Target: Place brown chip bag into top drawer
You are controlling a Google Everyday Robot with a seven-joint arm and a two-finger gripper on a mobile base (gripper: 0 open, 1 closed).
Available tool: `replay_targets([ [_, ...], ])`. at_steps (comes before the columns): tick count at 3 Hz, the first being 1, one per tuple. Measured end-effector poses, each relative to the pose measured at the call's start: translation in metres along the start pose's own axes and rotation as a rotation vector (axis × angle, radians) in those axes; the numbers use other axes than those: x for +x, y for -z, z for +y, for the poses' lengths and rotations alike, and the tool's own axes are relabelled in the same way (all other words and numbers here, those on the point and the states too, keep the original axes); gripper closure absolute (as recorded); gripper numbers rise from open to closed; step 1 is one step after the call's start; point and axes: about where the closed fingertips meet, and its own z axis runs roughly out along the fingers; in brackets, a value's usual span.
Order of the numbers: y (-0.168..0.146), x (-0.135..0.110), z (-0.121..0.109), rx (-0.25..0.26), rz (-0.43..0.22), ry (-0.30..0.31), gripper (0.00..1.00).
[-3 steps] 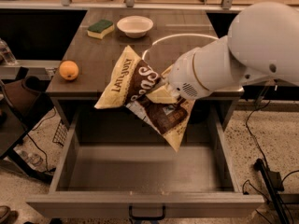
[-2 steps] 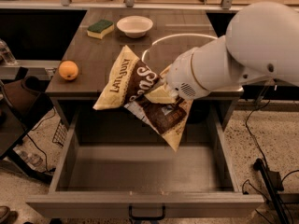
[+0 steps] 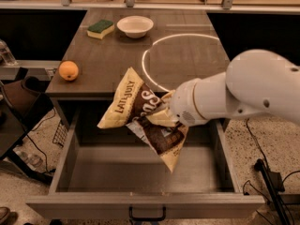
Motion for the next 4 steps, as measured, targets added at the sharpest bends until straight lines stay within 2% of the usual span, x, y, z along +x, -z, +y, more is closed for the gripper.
replay_targets([
  [1,-0.026,0.034,0.017,-0.026,-0.058,-0.011,1.00],
  [2,-0.071,0.066,0.032,-0.073,-0.123,0.034,1.00],
  [3,-0.096,0.079,0.037,-0.104,-0.146,0.053,1.00],
  [4,-0.099,0.080,0.039,-0.110,-0.148,0.054,0.84],
])
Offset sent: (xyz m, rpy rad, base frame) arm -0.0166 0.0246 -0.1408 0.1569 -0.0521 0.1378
